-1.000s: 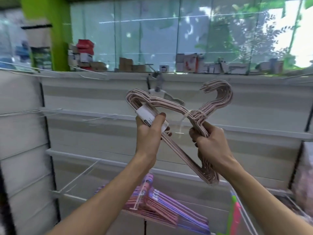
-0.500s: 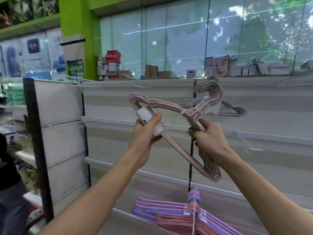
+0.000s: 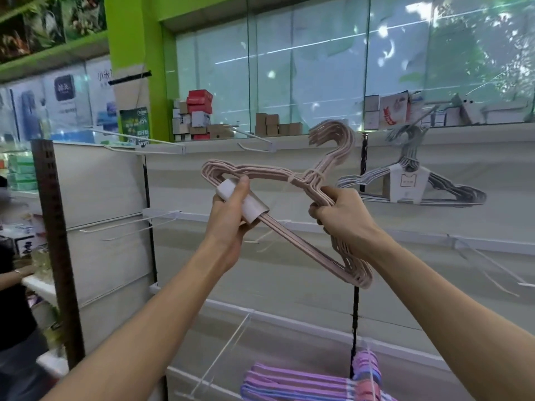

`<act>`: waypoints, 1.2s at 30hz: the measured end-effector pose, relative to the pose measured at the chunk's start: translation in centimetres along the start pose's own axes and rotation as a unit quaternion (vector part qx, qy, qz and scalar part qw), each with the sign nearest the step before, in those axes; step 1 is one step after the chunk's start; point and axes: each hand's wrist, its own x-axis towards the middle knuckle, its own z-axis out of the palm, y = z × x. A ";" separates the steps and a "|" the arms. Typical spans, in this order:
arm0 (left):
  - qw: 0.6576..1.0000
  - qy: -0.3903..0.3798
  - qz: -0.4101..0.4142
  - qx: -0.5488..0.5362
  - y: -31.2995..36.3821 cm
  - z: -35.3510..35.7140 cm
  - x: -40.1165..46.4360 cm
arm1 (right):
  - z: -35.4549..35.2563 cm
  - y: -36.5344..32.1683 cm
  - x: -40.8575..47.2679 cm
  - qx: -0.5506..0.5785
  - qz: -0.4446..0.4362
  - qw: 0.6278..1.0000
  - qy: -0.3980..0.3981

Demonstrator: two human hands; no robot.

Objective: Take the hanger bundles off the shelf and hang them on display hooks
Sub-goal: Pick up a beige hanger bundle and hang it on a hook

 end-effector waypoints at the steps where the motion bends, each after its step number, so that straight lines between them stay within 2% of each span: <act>1: 1.000 0.004 -0.001 -0.003 -0.3 0.1 0.9 | 0.1 0.2 0.9 -0.006 -0.003 1.000 -0.004; 6: 0.999 0.037 0.006 0.025 -1.5 0.5 5.6 | 0.4 1.8 5.3 -0.055 -0.019 0.998 -0.014; 17: 0.997 0.079 0.000 -0.005 -3.0 -0.3 13.0 | 2.5 2.6 13.4 -0.092 -0.051 0.992 -0.068; 22: 0.997 0.080 -0.006 -0.011 -3.3 -1.2 15.7 | 4.1 2.5 15.8 -0.117 -0.058 0.990 -0.059; 36: 0.991 0.023 -0.102 -0.088 -4.9 -3.1 23.1 | 6.5 0.9 21.7 -0.213 -0.057 0.975 -0.025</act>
